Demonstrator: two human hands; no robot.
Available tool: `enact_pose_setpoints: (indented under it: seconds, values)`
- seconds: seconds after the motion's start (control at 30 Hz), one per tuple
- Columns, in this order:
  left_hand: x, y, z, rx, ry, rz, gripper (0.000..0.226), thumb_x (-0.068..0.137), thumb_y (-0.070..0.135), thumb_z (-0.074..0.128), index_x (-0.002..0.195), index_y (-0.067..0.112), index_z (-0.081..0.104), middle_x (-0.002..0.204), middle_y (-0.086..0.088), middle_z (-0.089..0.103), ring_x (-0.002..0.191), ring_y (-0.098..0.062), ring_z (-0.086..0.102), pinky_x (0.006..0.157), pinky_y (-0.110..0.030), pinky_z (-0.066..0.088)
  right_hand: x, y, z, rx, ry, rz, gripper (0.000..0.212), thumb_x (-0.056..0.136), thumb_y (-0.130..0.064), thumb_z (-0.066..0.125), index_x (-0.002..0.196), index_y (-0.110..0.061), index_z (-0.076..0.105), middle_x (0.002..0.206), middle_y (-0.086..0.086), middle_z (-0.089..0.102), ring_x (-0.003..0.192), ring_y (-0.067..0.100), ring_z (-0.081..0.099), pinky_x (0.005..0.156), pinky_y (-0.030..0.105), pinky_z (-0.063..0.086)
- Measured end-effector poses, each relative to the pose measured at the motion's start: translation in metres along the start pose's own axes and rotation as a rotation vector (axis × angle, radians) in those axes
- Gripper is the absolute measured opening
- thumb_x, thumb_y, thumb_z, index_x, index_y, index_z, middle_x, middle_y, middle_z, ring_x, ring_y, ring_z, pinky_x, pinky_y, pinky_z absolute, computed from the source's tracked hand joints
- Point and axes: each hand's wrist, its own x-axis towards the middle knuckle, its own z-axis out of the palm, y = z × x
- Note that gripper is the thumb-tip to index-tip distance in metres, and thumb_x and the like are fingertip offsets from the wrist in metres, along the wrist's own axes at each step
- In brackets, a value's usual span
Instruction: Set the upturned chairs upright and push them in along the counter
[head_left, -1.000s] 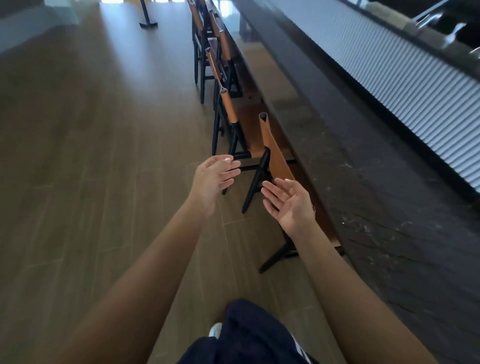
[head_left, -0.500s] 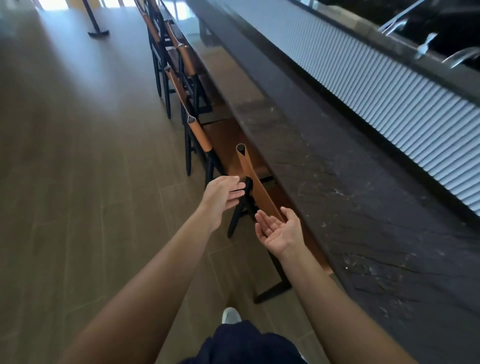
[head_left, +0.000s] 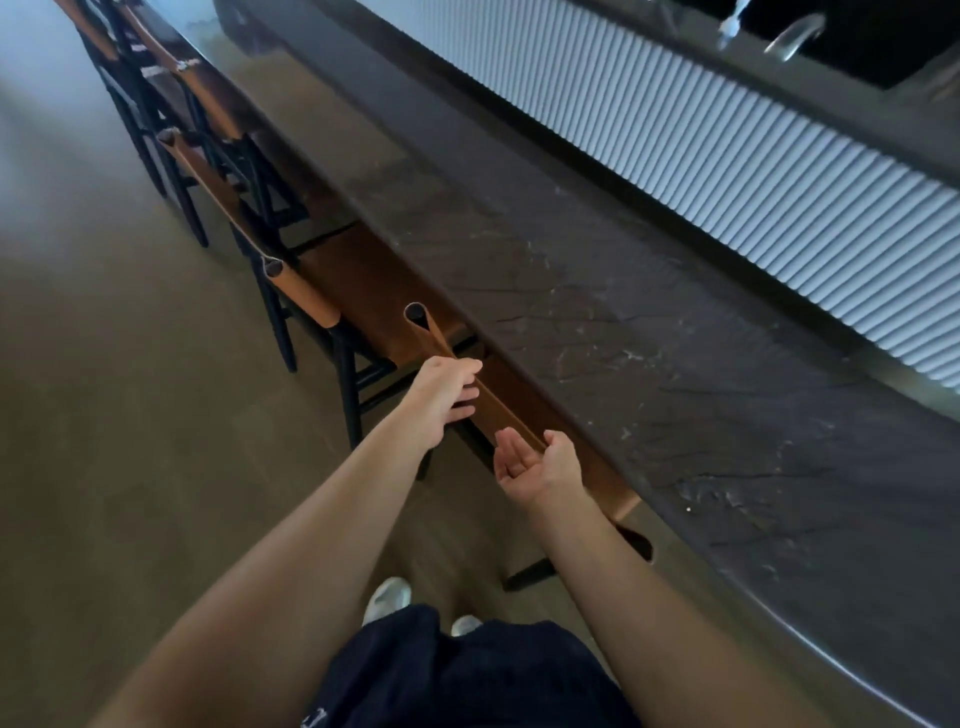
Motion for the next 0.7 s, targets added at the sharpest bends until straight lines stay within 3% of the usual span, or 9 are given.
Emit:
enact_pose_setpoints:
  seconds: [0.1, 0.33, 0.43, 0.53, 0.7]
  values:
    - [0.019, 0.007, -0.009, 0.056, -0.065, -0.030, 0.035, 0.096, 0.019, 0.057, 0.128, 0.008, 0.049, 0.126, -0.011, 0.058, 0.111, -0.023, 0.061, 0.092, -0.039, 0.054, 0.008, 0.006, 0.013, 0.062, 0.073, -0.062, 0.043, 0.102, -0.033, 0.040, 0.132, -0.004, 0.052, 0.115, 0.013, 0.068, 0.094, 0.024, 0.068, 0.061, 0.031, 0.049]
    - [0.055, 0.014, -0.023, 0.112, -0.203, -0.121, 0.047, 0.097, 0.021, 0.055, 0.140, 0.006, 0.043, 0.134, -0.016, 0.053, 0.115, -0.027, 0.059, 0.088, -0.037, 0.054, 0.016, 0.014, 0.027, 0.183, 0.189, -0.163, 0.044, 0.102, -0.032, 0.041, 0.137, -0.006, 0.044, 0.100, 0.017, 0.066, 0.081, 0.026, 0.068, 0.059, 0.031, 0.052]
    - [0.066, 0.009, -0.027, 0.085, -0.237, -0.162, 0.054, 0.097, 0.026, 0.056, 0.145, 0.010, 0.037, 0.137, -0.017, 0.051, 0.117, -0.029, 0.058, 0.086, -0.037, 0.053, 0.019, 0.016, 0.022, 0.283, 0.245, -0.236, 0.038, 0.102, -0.026, 0.044, 0.132, -0.004, 0.042, 0.110, 0.019, 0.058, 0.088, 0.032, 0.063, 0.074, 0.040, 0.056]
    - [0.080, 0.008, -0.028, 0.061, -0.266, -0.183, 0.058, 0.098, 0.026, 0.054, 0.149, 0.013, 0.030, 0.141, -0.019, 0.047, 0.112, -0.030, 0.060, 0.087, -0.039, 0.053, 0.018, 0.010, 0.013, 0.434, 0.290, -0.331, 0.034, 0.103, -0.016, 0.045, 0.135, -0.005, 0.043, 0.120, 0.022, 0.051, 0.108, 0.038, 0.058, 0.090, 0.052, 0.054]
    - [0.100, 0.015, -0.027, 0.050, -0.325, -0.239, 0.051, 0.103, 0.021, 0.042, 0.150, 0.012, 0.027, 0.139, -0.024, 0.048, 0.110, -0.035, 0.062, 0.088, -0.044, 0.052, 0.026, -0.004, 0.001, 0.526, 0.324, -0.385, 0.035, 0.100, 0.003, 0.039, 0.134, -0.002, 0.043, 0.137, 0.023, 0.043, 0.110, 0.046, 0.052, 0.087, 0.060, 0.053]
